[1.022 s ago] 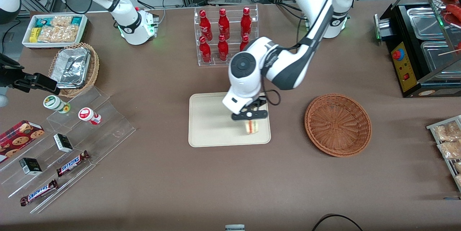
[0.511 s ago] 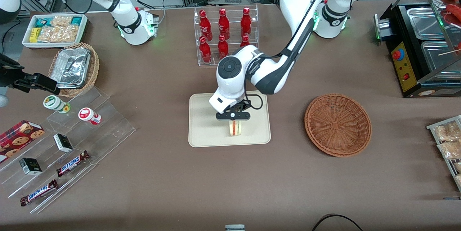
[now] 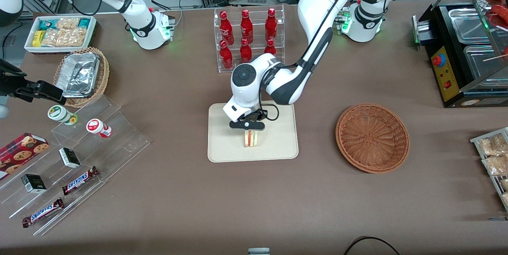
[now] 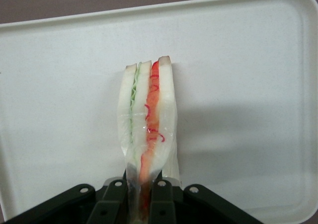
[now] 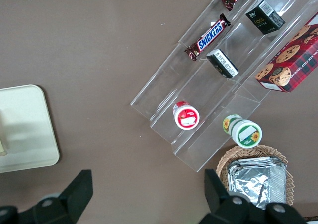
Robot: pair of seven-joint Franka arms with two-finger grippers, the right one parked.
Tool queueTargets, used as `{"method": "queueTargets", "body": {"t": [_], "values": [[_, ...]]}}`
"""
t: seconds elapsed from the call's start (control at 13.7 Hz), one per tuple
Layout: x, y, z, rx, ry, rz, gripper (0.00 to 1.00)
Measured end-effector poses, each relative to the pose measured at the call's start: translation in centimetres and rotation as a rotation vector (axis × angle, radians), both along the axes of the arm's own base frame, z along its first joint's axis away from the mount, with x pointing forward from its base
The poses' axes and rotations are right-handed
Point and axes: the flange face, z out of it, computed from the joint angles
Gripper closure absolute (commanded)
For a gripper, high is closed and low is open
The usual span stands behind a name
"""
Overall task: Place sandwich from basket to tray
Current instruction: 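Lower the sandwich onto the tray and open the left gripper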
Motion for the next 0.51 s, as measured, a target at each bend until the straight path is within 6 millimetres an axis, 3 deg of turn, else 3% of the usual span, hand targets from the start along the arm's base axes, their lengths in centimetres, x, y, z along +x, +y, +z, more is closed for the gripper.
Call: {"method": "queueTargets", "body": {"t": [0.07, 0.15, 0.22, 0.29, 0.51], "values": [[-0.01, 0.0, -0.06, 0.001, 0.001, 0.0, 0.66], [-0.01, 0.02, -0.18, 0.002, 0.002, 0.0, 0.64], [-0.03, 0.03, -0.33, 0.003, 0.003, 0.0, 0.54], [-0.04, 0.04, -0.49, 0.005, 0.005, 0.0, 0.04], [-0.06, 0.06, -0.72, 0.007, 0.007, 0.0, 0.0]]}}
